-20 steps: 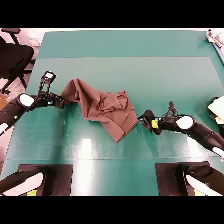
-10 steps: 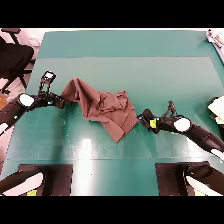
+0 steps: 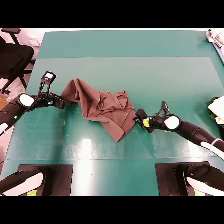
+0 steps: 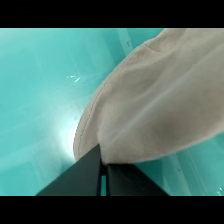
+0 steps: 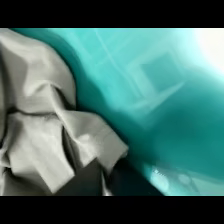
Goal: Fold the shirts.
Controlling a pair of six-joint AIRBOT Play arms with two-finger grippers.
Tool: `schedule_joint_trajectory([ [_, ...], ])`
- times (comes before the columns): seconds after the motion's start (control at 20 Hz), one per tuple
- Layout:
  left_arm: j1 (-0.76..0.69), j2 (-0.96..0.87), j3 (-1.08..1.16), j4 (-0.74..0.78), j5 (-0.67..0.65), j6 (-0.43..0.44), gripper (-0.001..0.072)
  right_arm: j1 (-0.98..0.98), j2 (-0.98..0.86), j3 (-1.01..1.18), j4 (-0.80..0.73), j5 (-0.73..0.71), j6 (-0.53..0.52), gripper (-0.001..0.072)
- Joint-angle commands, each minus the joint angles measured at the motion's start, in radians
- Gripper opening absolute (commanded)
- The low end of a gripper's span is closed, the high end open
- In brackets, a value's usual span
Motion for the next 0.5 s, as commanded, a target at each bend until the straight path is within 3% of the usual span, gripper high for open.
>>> schedule_joint_trajectory([
  [0.0,0.001,0.001,0.003,-0.001,-0.026,-0.003,0.0026,0.003,-0.047,0.107,0.000,0.005,-0.040,0.0017],
  [0.2,0.001,0.001,0.121,0.045,-0.173,-0.010,0.0025,-0.015,-0.029,0.241,-0.008,0.002,-0.132,0.0016],
  [0.45,0.001,0.060,0.395,0.240,-0.262,-0.058,0.0026,-0.141,0.121,0.382,-0.008,0.008,-0.335,0.0015],
])
